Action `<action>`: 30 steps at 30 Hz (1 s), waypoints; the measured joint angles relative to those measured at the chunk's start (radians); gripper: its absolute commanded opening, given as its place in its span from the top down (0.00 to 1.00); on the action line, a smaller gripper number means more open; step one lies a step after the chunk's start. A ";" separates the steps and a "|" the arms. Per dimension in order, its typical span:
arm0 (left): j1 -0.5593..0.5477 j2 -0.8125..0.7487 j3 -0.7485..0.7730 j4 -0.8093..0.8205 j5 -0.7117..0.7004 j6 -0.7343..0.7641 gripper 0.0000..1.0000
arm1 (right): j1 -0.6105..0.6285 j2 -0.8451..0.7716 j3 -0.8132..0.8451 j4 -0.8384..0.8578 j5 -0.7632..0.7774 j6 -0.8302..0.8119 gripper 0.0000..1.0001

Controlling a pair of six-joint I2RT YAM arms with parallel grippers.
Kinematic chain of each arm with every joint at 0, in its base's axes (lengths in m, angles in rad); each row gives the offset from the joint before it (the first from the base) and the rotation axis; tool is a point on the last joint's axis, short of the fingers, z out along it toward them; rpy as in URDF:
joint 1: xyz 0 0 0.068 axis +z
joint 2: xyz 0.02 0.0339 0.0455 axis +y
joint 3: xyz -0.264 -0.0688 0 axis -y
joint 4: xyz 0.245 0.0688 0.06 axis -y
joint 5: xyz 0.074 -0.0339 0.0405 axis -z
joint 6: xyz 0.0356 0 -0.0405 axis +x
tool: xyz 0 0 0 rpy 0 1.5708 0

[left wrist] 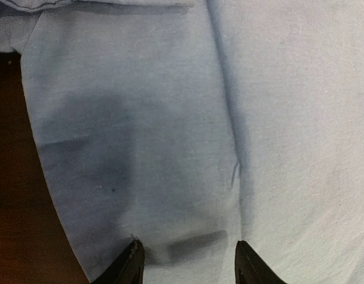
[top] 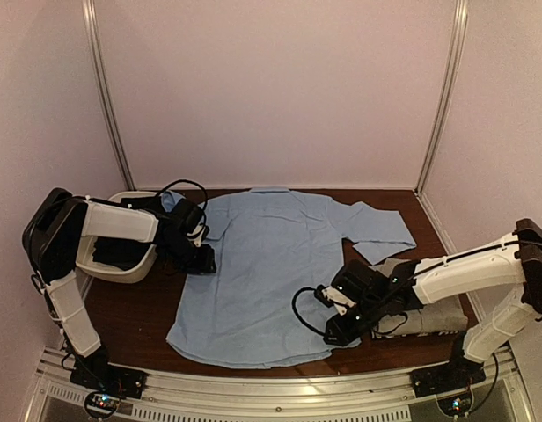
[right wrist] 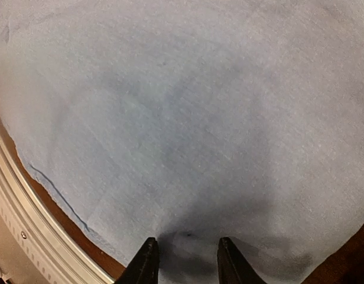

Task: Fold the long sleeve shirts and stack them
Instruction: Smooth out the crumpled shirt at the center of the board.

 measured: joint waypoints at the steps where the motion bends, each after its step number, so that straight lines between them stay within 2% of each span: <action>1: 0.000 0.000 0.000 -0.001 0.000 0.002 0.46 | 0.004 -0.012 -0.015 0.002 -0.006 0.005 0.64; 10: 0.000 0.005 0.006 -0.006 -0.006 0.009 0.46 | 0.013 -0.096 -0.115 0.042 -0.016 0.069 0.64; 18: 0.020 0.010 0.018 -0.023 -0.011 0.018 0.46 | 0.027 -0.127 -0.138 0.040 0.006 0.137 0.63; 27: 0.026 0.010 0.024 -0.050 -0.019 0.036 0.46 | 0.148 -0.096 -0.086 -0.039 0.081 0.148 0.61; 30: 0.026 0.006 0.024 -0.062 -0.027 0.040 0.46 | 0.148 -0.097 -0.073 -0.080 0.107 0.161 0.54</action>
